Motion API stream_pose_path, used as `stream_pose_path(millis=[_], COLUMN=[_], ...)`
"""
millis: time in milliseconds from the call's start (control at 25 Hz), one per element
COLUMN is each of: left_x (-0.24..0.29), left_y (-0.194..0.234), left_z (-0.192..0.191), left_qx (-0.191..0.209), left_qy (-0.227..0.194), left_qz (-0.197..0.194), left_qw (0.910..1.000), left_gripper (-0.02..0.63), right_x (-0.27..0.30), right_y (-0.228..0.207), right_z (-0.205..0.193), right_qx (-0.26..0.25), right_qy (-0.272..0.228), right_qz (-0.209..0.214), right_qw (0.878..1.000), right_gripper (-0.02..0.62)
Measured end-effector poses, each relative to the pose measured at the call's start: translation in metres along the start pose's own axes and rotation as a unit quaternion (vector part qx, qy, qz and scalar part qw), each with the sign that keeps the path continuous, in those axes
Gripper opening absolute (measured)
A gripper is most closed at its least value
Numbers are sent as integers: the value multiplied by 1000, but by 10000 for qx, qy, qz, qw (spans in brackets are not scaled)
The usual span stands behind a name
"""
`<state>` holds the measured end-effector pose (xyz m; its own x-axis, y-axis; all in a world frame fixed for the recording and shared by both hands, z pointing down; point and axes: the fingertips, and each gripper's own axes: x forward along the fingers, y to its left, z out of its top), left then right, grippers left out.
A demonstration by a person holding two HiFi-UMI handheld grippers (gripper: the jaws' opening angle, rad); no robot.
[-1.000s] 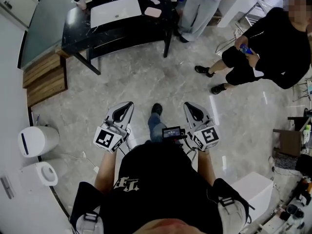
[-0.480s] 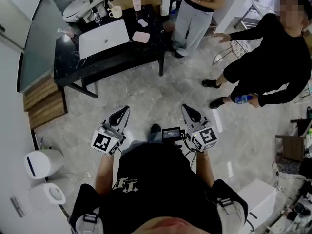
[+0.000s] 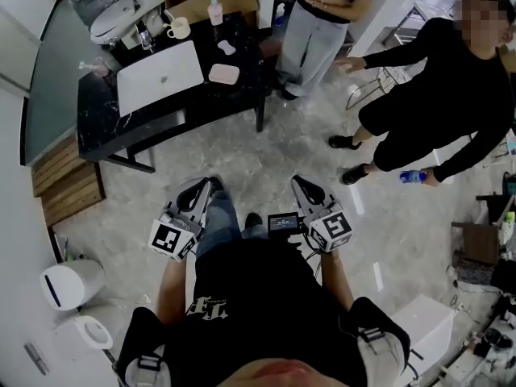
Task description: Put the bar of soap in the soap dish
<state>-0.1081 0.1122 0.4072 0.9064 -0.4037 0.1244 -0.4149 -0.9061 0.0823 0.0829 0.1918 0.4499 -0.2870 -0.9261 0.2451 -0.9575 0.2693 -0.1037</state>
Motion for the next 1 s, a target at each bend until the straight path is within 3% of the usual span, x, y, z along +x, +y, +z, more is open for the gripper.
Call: stream_pose_path(millis=[520, 1000], left_x=[88, 130], left_y=[106, 214], left_z=[22, 18], left_qx=[58, -82], left_qy=[-85, 277], left_qz=[-426, -698], left_qw=[9990, 9971], left_gripper=[8, 8], right_x=[107, 216], right_y=[-55, -81], right_z=[38, 60], right_qx=[53, 193], right_qy=[11, 77], right_qz=[-299, -538], right_qw=[9995, 9983], right_gripper=[9, 9])
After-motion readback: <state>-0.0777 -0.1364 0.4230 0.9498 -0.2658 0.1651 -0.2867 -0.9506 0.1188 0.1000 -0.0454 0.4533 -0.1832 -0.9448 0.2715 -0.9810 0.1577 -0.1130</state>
